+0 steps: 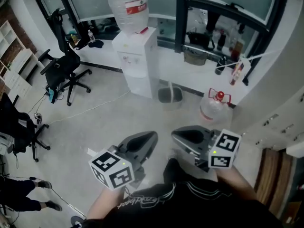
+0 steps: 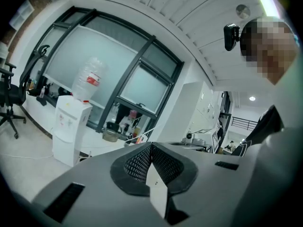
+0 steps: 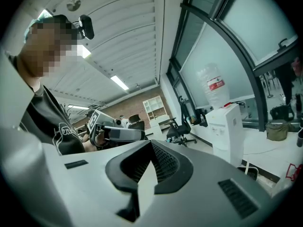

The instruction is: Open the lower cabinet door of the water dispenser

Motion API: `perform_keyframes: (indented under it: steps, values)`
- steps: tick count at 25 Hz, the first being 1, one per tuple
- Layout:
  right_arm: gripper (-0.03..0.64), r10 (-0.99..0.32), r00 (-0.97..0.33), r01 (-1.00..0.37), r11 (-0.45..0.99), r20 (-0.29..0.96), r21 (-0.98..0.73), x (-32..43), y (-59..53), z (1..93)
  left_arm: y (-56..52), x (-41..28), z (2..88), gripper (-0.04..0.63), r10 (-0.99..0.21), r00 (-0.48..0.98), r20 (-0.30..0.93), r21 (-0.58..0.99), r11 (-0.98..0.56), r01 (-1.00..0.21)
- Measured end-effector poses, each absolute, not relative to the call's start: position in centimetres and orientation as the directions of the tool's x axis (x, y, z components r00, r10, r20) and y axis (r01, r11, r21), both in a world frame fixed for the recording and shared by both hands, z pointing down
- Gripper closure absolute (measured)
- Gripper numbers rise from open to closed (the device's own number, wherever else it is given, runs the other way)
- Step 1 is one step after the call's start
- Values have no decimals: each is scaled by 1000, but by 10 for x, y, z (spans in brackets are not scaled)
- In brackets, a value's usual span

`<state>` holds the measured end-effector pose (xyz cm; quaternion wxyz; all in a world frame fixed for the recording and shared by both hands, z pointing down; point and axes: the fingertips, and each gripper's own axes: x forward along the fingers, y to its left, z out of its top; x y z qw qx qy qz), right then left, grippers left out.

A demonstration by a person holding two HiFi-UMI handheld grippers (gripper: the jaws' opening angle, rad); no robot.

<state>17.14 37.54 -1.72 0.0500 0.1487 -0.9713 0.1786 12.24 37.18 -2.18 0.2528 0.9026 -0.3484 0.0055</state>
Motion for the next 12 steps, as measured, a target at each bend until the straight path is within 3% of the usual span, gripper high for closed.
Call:
perform_keyframes:
  steps: [12]
  values:
    - [604,-270,-943,-327,870,196,-370,186,176,44,174,133,47,594,-633,726,268,521,-539,-662]
